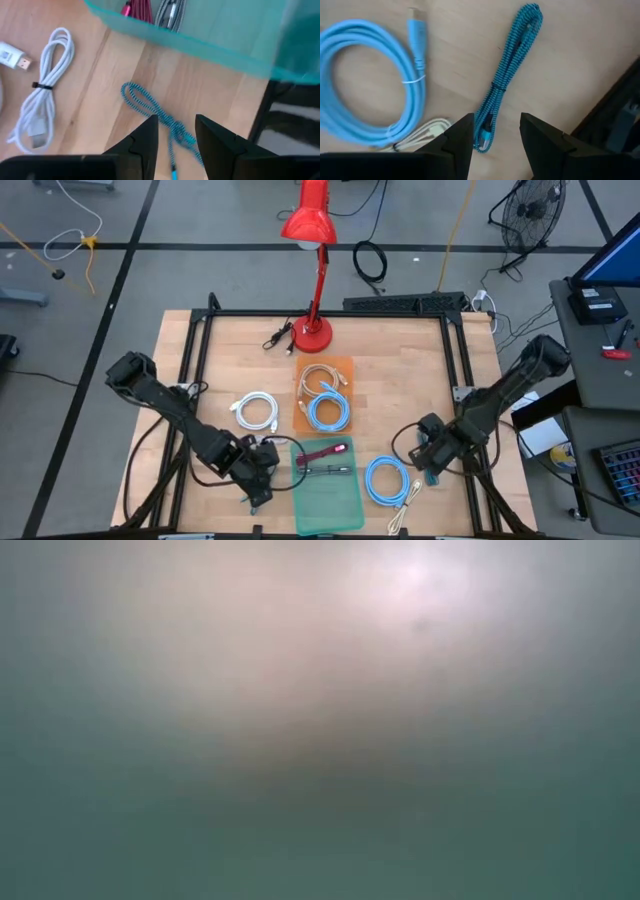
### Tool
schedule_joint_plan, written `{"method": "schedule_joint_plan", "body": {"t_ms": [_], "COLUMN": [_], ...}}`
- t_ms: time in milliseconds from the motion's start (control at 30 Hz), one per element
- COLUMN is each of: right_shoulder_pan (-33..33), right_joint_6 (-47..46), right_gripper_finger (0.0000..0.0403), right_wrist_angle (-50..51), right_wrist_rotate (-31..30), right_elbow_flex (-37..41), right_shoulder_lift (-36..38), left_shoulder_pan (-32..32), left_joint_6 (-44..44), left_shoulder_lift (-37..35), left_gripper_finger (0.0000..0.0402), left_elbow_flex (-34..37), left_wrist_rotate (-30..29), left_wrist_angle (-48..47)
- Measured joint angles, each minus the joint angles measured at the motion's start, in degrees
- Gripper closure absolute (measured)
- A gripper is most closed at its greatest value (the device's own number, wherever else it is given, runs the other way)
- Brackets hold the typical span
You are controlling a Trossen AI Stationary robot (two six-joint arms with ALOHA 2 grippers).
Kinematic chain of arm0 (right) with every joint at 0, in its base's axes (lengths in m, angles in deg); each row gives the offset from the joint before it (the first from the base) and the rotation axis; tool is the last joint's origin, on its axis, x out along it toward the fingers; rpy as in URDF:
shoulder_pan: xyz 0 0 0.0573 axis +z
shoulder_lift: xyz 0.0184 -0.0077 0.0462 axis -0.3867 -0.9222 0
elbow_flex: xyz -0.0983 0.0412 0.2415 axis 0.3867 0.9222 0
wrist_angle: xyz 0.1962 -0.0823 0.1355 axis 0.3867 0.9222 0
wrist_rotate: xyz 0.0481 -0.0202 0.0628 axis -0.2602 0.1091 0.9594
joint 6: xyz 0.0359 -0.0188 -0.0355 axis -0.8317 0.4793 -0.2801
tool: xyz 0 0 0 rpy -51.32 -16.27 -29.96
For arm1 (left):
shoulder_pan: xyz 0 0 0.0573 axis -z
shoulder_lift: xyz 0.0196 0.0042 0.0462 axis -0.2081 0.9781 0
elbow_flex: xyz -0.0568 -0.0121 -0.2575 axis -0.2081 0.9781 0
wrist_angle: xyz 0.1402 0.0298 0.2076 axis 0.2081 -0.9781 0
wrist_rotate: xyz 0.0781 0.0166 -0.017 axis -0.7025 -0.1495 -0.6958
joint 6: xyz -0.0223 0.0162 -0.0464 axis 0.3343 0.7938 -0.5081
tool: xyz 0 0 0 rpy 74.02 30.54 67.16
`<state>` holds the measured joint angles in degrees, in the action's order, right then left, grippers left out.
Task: Sort cables
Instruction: Put the right blue charger cable into the blue bin
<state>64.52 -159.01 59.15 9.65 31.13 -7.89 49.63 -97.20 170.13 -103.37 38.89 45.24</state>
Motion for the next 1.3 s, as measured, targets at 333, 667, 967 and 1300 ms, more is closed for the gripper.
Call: {"method": "schedule_joint_plan", "body": {"t_ms": [333,667,967,1300], "right_shoulder_pan": [2.1,2.5,2.5,2.5], "right_joint_6": [-9.4,-12.7,-13.8,-13.5], "right_gripper_finger": [0.025,0.025,0.027,0.0314], "right_wrist_angle": [-21.9,-24.6,-17.7,-14.8], "right_wrist_rotate": [0.7,3.0,-2.8,-4.5], "right_elbow_flex": [10.1,12.4,8.1,8.5], "right_shoulder_lift": [-8.9,-9.9,-3.8,-3.0], "left_shoulder_pan": [3.8,6.9,7.0,7.0], "left_joint_6": [2.8,1.1,1.8,1.1], "left_shoulder_lift": [0.1,0.1,0.1,0.1], "left_gripper_finger": [0.027,0.027,0.027,0.027], "left_elbow_flex": [0.0,0.0,0.0,0.0], "left_wrist_rotate": [-2.9,-5.3,-7.8,-9.3], "left_wrist_angle": [-3.0,-3.4,-4.5,-4.4]}}
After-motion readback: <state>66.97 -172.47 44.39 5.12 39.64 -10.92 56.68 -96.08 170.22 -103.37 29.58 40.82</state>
